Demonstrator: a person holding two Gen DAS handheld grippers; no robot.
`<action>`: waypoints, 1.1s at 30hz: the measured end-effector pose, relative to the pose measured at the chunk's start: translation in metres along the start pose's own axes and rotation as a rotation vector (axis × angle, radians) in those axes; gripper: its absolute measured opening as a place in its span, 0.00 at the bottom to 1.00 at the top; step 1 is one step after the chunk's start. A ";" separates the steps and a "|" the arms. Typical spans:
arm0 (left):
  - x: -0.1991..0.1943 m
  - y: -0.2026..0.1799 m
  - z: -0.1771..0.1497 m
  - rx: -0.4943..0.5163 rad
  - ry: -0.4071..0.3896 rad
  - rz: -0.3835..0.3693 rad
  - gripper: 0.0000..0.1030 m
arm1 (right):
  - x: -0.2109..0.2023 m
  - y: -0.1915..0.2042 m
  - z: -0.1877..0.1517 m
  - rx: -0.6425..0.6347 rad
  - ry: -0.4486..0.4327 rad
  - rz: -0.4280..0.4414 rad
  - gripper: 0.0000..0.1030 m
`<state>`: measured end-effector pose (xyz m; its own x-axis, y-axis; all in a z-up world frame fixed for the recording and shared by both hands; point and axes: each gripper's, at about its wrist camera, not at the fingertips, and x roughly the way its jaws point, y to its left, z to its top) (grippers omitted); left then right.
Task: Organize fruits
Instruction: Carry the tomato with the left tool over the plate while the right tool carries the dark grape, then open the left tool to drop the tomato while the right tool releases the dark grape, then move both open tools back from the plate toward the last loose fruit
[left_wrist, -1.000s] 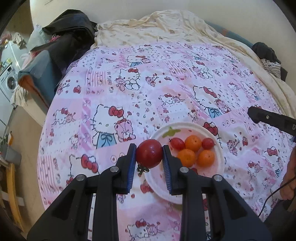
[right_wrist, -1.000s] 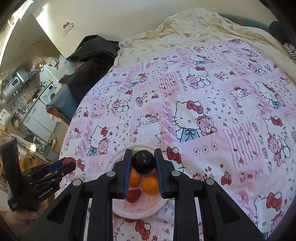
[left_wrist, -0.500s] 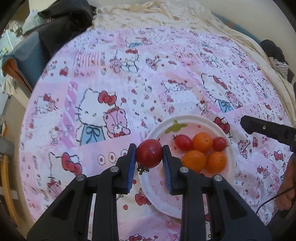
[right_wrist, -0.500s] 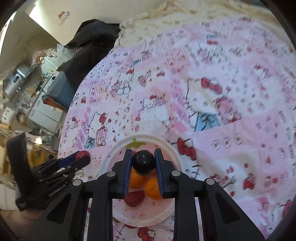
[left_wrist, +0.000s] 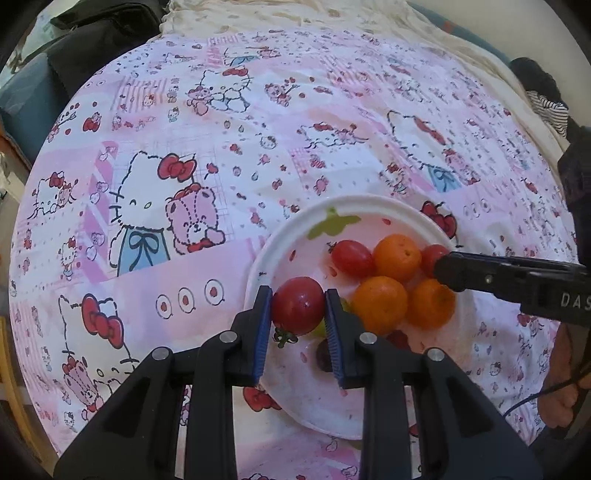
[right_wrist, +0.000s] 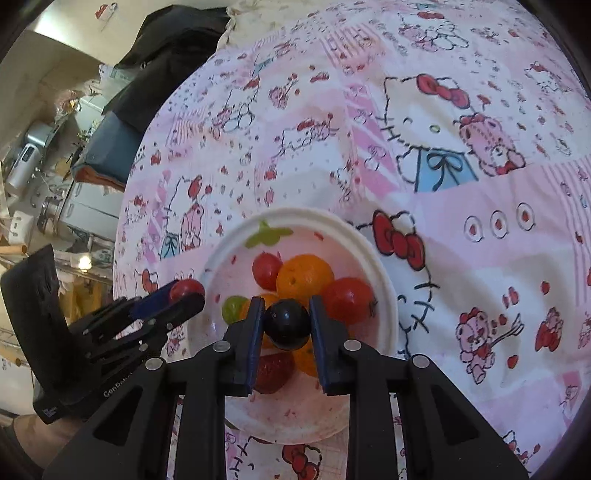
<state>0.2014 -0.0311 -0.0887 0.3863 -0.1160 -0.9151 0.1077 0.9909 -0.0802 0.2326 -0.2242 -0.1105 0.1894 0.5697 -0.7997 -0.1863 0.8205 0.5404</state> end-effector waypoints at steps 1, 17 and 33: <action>0.000 0.000 0.000 0.001 0.002 0.000 0.24 | 0.001 0.001 -0.001 -0.004 0.001 -0.001 0.26; 0.003 -0.003 -0.003 0.002 0.028 -0.009 0.50 | -0.005 -0.001 0.000 0.021 -0.018 0.033 0.63; -0.034 -0.001 -0.007 0.012 -0.078 -0.008 0.73 | -0.037 0.006 0.007 0.018 -0.131 0.035 0.84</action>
<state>0.1815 -0.0274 -0.0604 0.4553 -0.1295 -0.8809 0.1219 0.9891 -0.0824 0.2316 -0.2404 -0.0759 0.3072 0.5982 -0.7401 -0.1780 0.8001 0.5728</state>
